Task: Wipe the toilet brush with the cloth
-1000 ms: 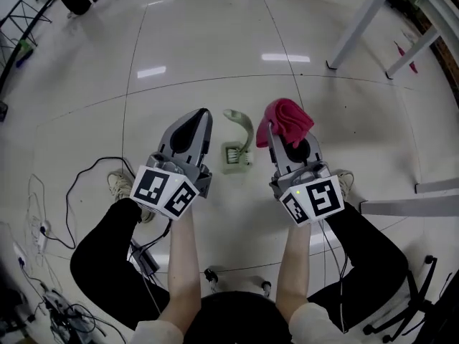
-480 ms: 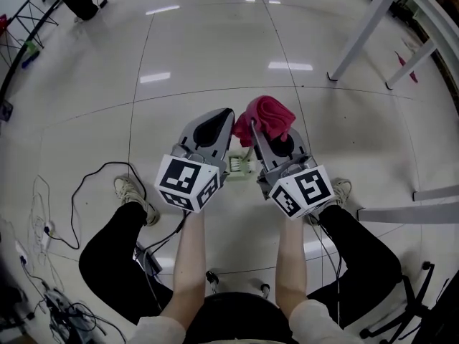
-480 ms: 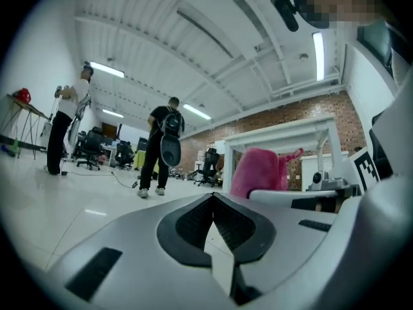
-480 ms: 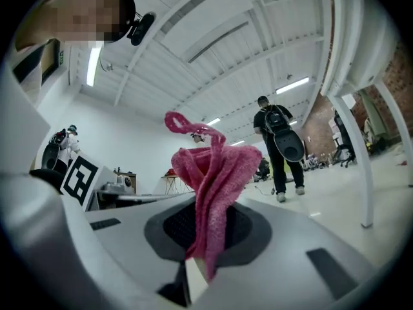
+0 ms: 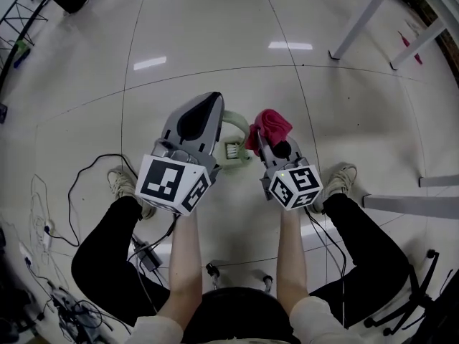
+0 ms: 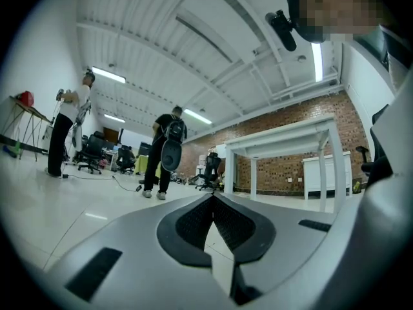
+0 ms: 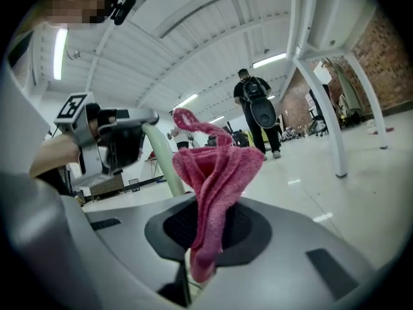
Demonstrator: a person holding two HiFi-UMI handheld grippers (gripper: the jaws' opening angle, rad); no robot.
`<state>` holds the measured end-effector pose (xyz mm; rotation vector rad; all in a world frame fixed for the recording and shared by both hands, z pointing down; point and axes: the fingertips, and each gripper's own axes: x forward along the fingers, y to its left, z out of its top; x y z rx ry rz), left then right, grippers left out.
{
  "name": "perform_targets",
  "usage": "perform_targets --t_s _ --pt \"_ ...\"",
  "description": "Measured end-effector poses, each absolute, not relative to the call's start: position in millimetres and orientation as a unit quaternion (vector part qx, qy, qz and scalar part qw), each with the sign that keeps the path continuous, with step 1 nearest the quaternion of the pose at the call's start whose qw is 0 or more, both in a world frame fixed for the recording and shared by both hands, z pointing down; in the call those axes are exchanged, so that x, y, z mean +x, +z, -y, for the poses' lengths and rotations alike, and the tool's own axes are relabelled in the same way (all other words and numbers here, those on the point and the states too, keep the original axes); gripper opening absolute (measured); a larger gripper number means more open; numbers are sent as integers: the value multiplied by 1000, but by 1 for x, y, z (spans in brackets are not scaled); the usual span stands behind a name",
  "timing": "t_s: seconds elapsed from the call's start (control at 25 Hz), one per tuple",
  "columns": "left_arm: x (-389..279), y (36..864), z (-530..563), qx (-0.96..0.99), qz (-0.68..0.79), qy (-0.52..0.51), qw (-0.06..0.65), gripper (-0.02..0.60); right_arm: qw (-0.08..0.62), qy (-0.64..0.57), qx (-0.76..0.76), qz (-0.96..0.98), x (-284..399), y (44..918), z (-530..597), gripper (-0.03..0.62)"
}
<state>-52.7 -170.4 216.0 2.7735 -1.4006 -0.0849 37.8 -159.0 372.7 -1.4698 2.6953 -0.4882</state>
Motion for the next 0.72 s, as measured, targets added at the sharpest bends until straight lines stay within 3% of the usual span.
perform_targets --t_s 0.28,0.56,0.72 --pt "-50 219 172 894 446 -22 13 5 -12 -227 -490 -842 35 462 154 32" --pt "-54 221 172 895 446 -18 15 5 -58 -261 -503 -822 32 496 147 31" --pt "-51 223 173 895 446 -7 18 5 -21 -271 -560 -783 39 472 114 32"
